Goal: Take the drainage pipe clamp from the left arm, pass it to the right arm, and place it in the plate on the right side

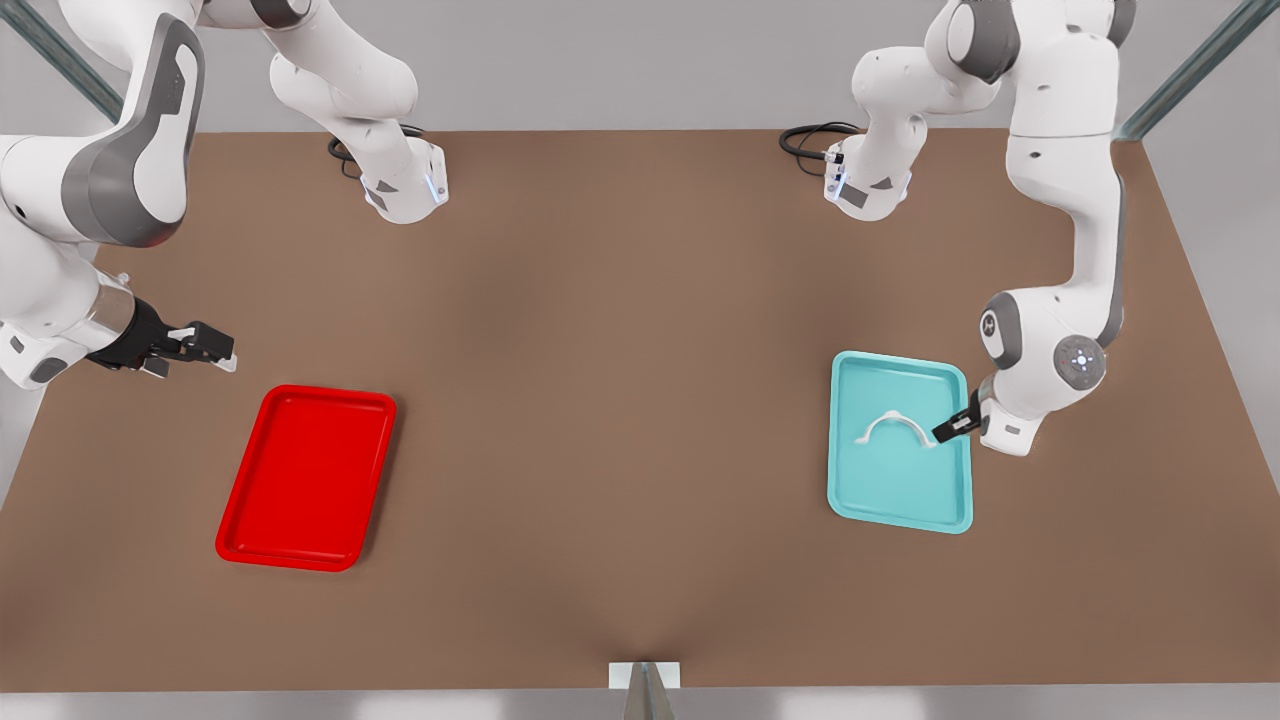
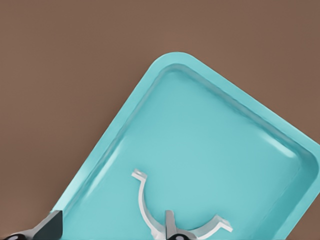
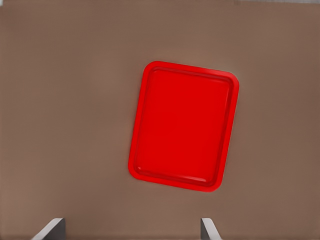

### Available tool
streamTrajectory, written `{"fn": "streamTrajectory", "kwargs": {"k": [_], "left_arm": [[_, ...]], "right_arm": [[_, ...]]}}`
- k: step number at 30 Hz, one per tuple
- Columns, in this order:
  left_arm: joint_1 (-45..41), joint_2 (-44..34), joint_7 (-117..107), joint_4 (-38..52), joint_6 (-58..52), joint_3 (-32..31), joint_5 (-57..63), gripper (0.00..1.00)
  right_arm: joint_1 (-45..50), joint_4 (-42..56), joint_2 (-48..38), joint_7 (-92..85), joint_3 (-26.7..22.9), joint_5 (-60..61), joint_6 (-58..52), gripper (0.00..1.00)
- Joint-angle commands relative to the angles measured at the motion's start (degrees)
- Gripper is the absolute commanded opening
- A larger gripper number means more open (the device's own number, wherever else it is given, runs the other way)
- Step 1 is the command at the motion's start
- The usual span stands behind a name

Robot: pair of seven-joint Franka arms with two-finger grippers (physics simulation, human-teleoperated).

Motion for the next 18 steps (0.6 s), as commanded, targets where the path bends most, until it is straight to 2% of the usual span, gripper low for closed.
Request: {"fn": "streamTrajectory", "kwargs": {"k": [1, 8, 12, 13, 16, 18], "left_arm": [[-0.4, 1.1, -15.6, -1.1, 8.3, -0.4, -0.1, 1.00], [-0.5, 5.2, -15.5, -3.7, 8.3, -0.8, 0.0, 1.00], [-0.5, 6.6, -15.5, -3.7, 8.3, -0.8, 0.0, 0.94], [-0.5, 6.8, -15.5, -3.7, 8.3, -0.8, 0.0, 0.91], [-0.5, 7.2, -15.5, -3.7, 8.3, -0.9, 0.0, 0.66], [-0.5, 7.3, -15.5, -3.7, 8.3, -0.9, 0.0, 0.59]], "right_arm": [[0.0, 0.0, -0.1, -1.1, -0.1, 0.0, 0.0, 1.00], [-0.1, 0.0, -0.1, -1.3, -0.1, 0.0, 0.0, 1.00], [-0.1, -0.1, -0.1, -1.3, -0.1, 0.0, 0.0, 1.00], [-0.1, 0.0, -0.1, -1.3, -0.1, 0.0, 0.0, 1.00], [-0.1, 0.0, -0.1, -1.3, -0.1, 0.0, 0.0, 1.00], [-0.1, 0.0, -0.1, -1.4, -0.1, 0.0, 0.0, 1.00]]}}
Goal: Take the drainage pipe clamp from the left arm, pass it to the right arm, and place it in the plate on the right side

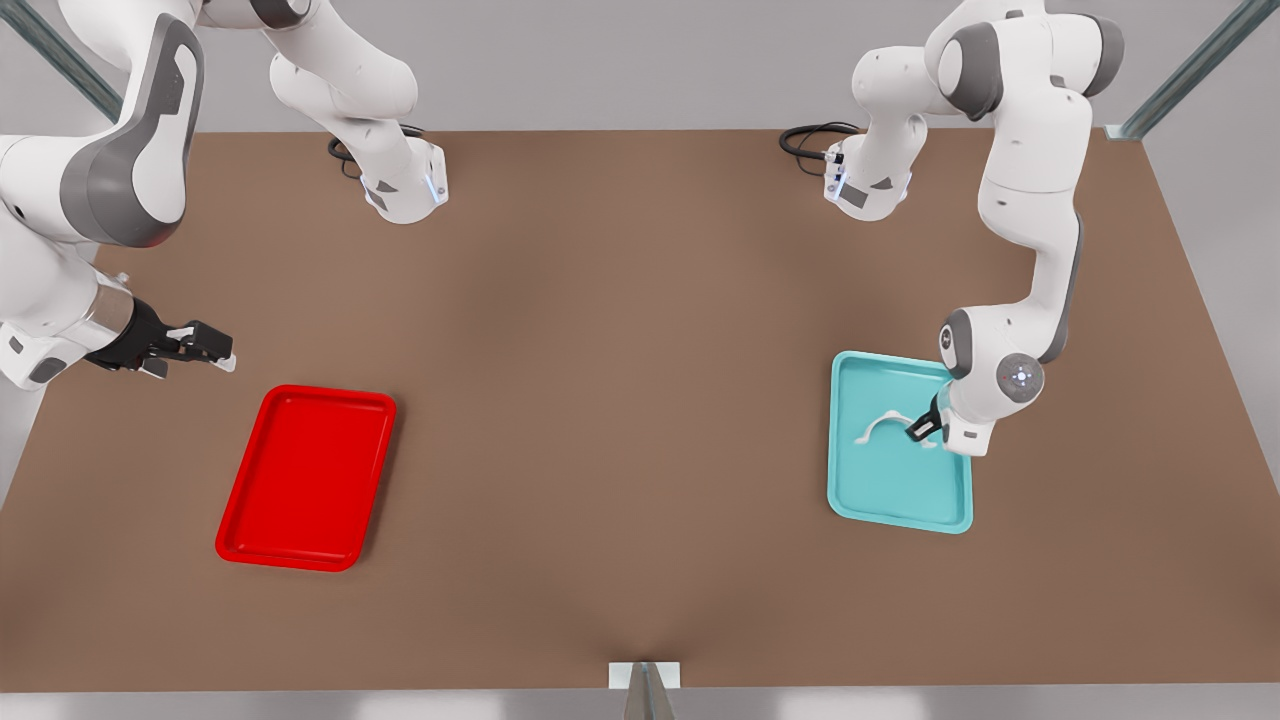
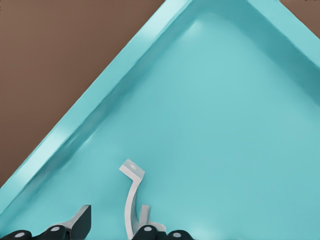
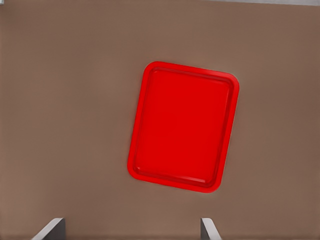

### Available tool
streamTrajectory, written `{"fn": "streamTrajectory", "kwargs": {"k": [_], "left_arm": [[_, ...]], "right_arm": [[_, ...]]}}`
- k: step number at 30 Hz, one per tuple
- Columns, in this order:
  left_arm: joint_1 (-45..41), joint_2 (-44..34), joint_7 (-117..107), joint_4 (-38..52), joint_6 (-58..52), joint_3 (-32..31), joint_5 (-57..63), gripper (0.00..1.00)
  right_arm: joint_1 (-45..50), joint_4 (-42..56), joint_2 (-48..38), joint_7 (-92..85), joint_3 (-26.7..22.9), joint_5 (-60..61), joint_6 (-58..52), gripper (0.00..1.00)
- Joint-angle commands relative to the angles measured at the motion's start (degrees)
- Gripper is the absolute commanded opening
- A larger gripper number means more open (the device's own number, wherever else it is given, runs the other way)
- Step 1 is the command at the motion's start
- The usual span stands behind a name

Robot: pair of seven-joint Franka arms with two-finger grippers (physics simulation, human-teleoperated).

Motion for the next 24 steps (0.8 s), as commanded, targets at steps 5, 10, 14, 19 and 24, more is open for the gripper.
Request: {"fn": "streamTrajectory", "kwargs": {"k": [5, 10, 14, 19, 24], "left_arm": [[0.0, 0.4, -5.9, 0.2, 0.4, 0.0, 0.1, 0.49], [0.0, 0.9, -5.9, 0.3, 0.6, -0.4, 0.1, 0.44], [0.0, 1.0, -5.9, 0.3, 0.6, -0.4, 0.1, 0.32], [-0.1, 0.4, -6.9, 1.4, -0.1, -0.9, 0.1, 0.21], [-2.3, 0.3, -13.8, 11.1, -12.9, -3.3, 0.1, 0.21]], "right_arm": [[-0.1, -0.1, -0.1, -0.7, 0.0, 0.1, 0.0, 1.00], [0.0, 0.0, -0.1, -0.7, 0.0, 0.1, 0.0, 1.00], [-0.1, 0.0, -0.1, -0.7, -0.1, 0.0, 0.0, 1.00], [0.0, 0.0, -0.1, -0.7, -0.1, 0.0, -0.1, 1.00], [0.0, -0.1, -0.1, -0.7, -0.1, 0.0, -0.1, 1.00]]}}
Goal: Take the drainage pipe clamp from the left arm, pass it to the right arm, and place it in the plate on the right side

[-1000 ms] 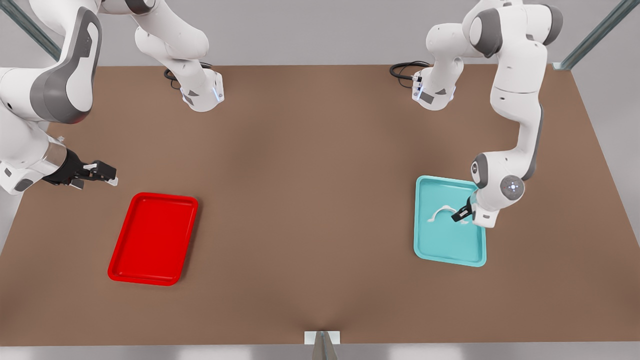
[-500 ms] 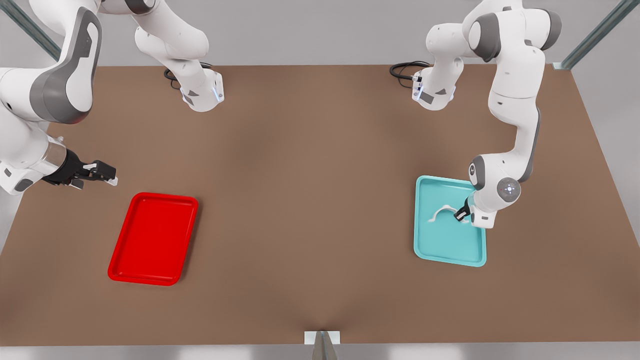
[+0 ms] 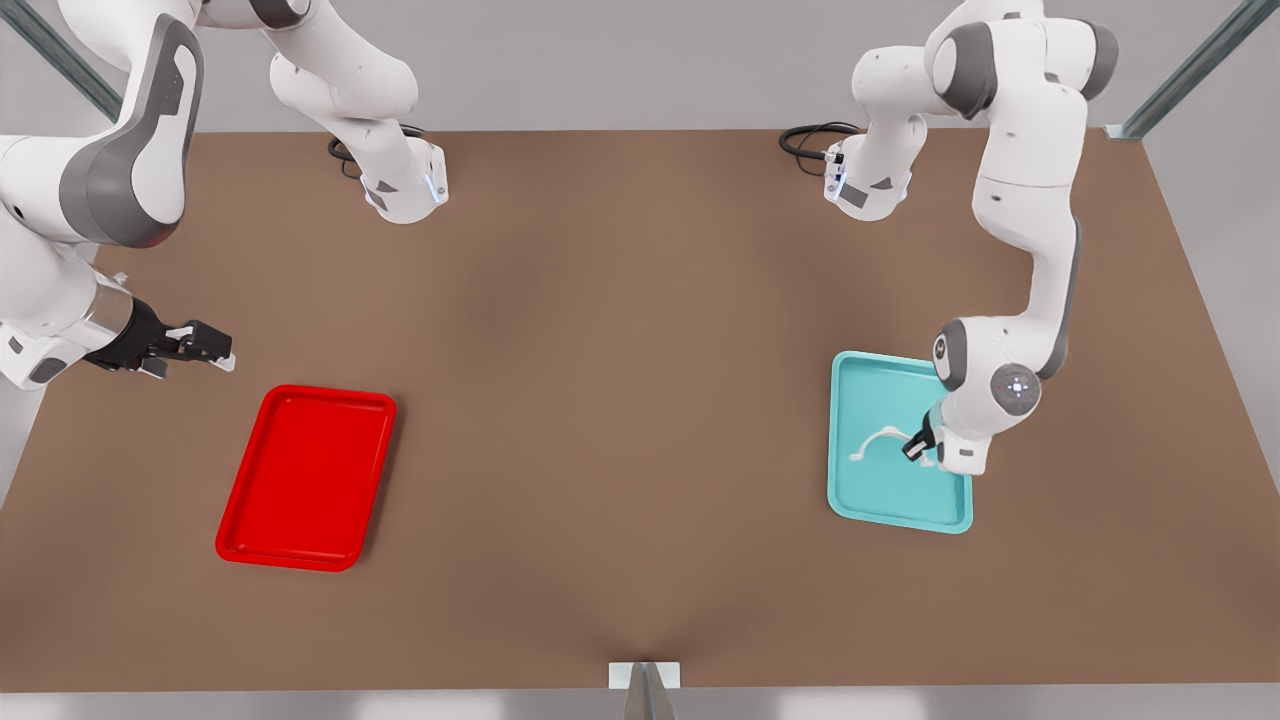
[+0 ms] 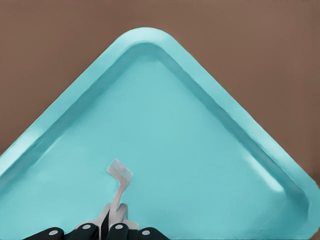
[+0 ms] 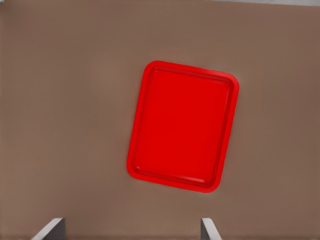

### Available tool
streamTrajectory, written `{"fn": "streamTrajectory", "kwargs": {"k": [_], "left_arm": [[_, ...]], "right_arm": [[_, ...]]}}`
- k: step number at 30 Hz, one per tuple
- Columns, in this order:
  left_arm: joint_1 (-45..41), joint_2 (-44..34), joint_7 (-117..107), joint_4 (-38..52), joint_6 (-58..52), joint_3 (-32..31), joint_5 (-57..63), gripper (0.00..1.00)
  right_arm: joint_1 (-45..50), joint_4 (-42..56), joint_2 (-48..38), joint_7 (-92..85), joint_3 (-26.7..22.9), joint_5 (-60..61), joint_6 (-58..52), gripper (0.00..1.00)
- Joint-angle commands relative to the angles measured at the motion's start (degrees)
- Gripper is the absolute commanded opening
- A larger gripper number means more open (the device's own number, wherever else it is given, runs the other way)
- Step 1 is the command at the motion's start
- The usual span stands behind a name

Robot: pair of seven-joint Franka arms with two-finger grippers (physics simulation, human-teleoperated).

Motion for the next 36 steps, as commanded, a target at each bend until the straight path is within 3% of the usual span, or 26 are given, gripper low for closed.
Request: {"fn": "streamTrajectory", "kwargs": {"k": [1, 5, 8, 14, 21, 27, 36], "left_arm": [[-2.4, -0.1, -11.0, 5.0, -12.6, -0.3, -0.2, 0.21], [-15.7, 1.5, -28.6, 16.7, -18.3, -0.3, -9.7, 0.21], [-24.5, 7.4, -46.4, 27.4, -18.2, -0.3, -13.4, 0.21], [-33.0, 14.6, -56.5, 39.9, -16.8, -4.3, -15.9, 0.21], [-36.0, 15.5, -56.8, 40.1, -13.6, -4.2, -15.8, 0.21], [-36.0, 14.2, -57.1, 41.2, -15.6, -4.6, -15.8, 0.21], [-36.0, 13.0, -57.4, 41.9, -17.0, -4.6, -15.9, 0.21]], "right_arm": [[0.0, 0.0, -0.1, -0.2, 0.0, 0.0, -0.1, 1.00], [0.3, 0.0, 0.0, 1.5, 0.3, 0.1, 0.0, 1.00], [1.8, 0.6, 3.4, 10.9, 2.4, 4.0, 3.1, 1.00], [13.7, 0.1, 6.5, 38.4, 4.0, 4.8, 9.6, 1.00], [20.3, -2.1, 9.8, 69.8, 4.7, 5.8, 15.9, 1.00], [23.2, -3.8, 12.1, 86.0, 7.2, 6.2, 19.5, 1.00], [24.4, -2.8, 14.3, 86.5, 10.3, 7.2, 20.3, 1.00]]}}
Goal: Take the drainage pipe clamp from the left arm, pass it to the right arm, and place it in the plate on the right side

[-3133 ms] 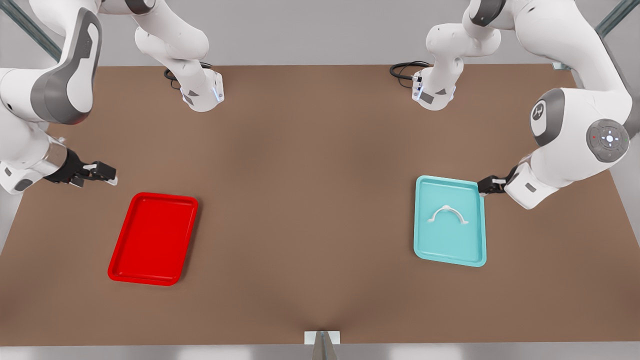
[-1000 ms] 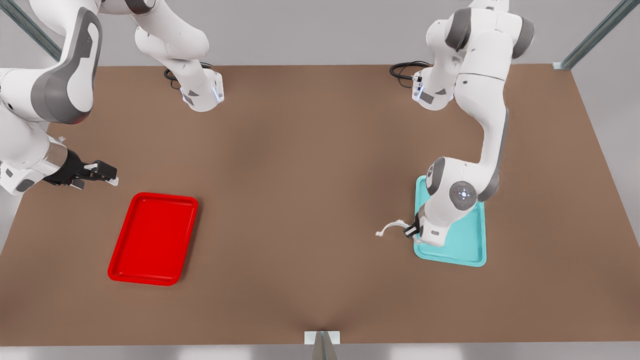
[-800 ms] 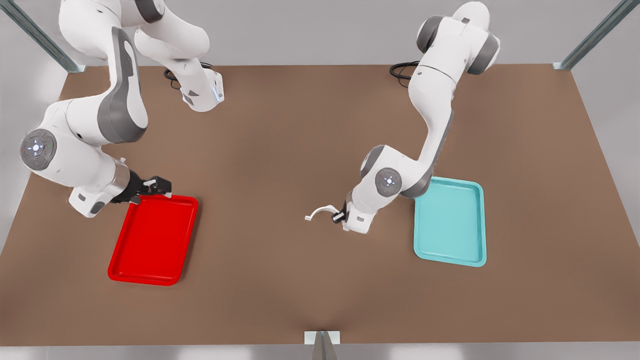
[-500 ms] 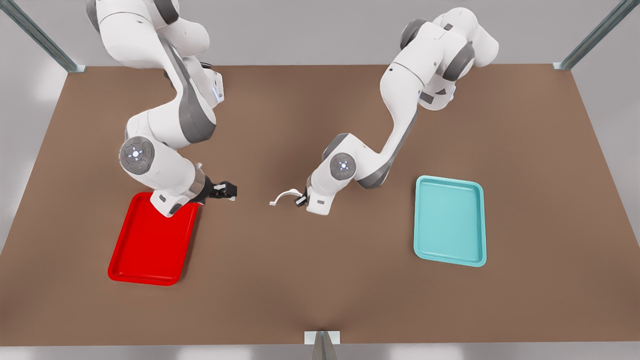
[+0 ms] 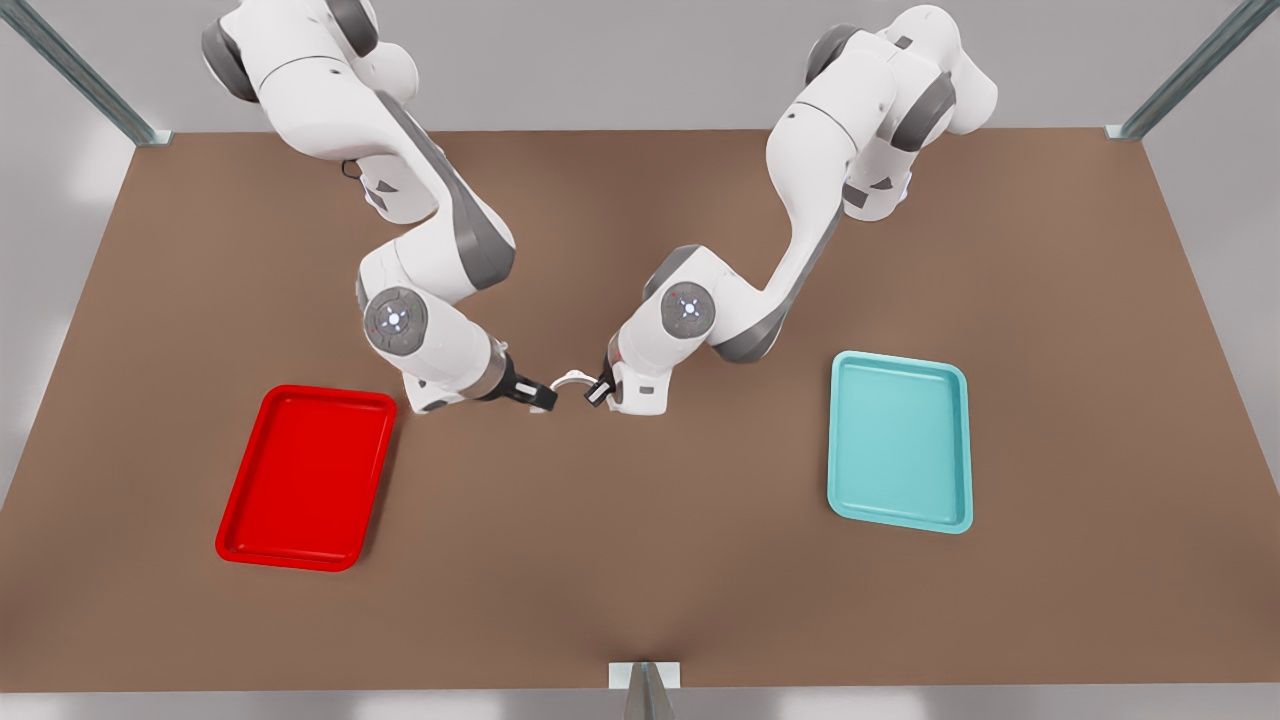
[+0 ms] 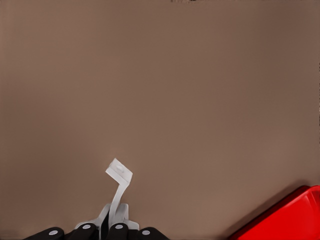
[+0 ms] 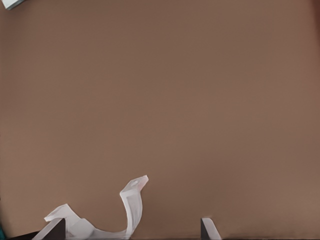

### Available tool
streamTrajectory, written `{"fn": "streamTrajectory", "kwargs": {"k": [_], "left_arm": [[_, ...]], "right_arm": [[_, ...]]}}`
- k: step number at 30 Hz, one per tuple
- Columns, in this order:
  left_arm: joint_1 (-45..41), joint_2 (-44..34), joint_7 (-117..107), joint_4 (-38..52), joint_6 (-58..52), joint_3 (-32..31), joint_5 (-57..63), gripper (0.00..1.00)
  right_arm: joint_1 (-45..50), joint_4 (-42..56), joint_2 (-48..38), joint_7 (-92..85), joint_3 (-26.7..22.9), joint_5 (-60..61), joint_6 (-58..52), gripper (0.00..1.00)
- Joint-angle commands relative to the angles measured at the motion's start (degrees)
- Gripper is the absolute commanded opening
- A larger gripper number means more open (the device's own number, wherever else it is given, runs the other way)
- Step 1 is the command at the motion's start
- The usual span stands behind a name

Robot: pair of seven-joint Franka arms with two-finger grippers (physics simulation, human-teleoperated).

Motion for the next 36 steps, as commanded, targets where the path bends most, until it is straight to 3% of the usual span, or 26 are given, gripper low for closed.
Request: {"fn": "streamTrajectory", "kwargs": {"k": [1, 22, 24, 25, 26, 28, 29, 31, 32, 33, 36], "left_arm": [[0.0, -0.1, -10.0, 0.2, -0.4, 0.0, -0.1, 0.21], [-0.5, -0.9, -11.6, 0.5, -1.8, -0.3, -0.1, 0.21], [-0.5, -0.9, -11.6, 0.5, -1.8, -0.3, -0.1, 0.21], [-0.5, -0.9, -11.6, 0.5, -1.8, -0.6, -0.1, 0.21], [-0.5, -0.9, -11.6, 0.5, -1.8, -0.6, -0.1, 0.21], [-0.5, -0.9, -11.6, 0.5, -1.7, -0.6, -0.1, 0.21], [-0.5, -0.9, -11.6, 0.5, -1.7, -0.6, -0.1, 0.21], [-0.5, -0.9, -11.5, 0.5, -1.5, -0.6, -0.1, 0.21], [-0.4, -0.9, -11.2, 0.5, -1.3, -0.6, -0.1, 0.30], [-0.5, -0.9, -9.8, 0.5, -0.9, -0.6, -0.1, 1.00], [-0.5, -1.8, -9.7, 0.5, -0.8, -0.7, -0.1, 1.00]], "right_arm": [[0.5, 0.0, 0.0, 27.6, 0.2, 0.2, 1.1, 1.00], [2.7, -4.2, 2.4, 27.5, 1.4, -1.8, 0.9, 1.00], [2.5, -4.4, 2.5, 27.5, 1.4, -2.3, 0.8, 0.87], [2.4, -4.4, 2.5, 27.5, 1.4, -2.5, 0.8, 0.87], [2.2, -4.6, 2.4, 27.5, 1.4, -2.5, 0.8, 0.78], [2.1, -4.6, 2.4, 27.5, 1.4, -2.5, 0.6, 0.43], [2.0, -4.6, 2.4, 27.5, 1.4, -2.5, 0.5, 0.34], [1.9, -5.0, 2.4, 27.5, 1.3, -2.5, 0.4, 0.28], [1.9, -5.0, 2.4, 27.5, 1.3, -2.5, 0.4, 0.25], [2.0, -5.0, 2.4, 27.5, 1.3, -2.5, 0.5, 0.21], [1.9, -4.9, 2.4, 27.5, 1.3, -3.6, 0.6, 0.21]]}}
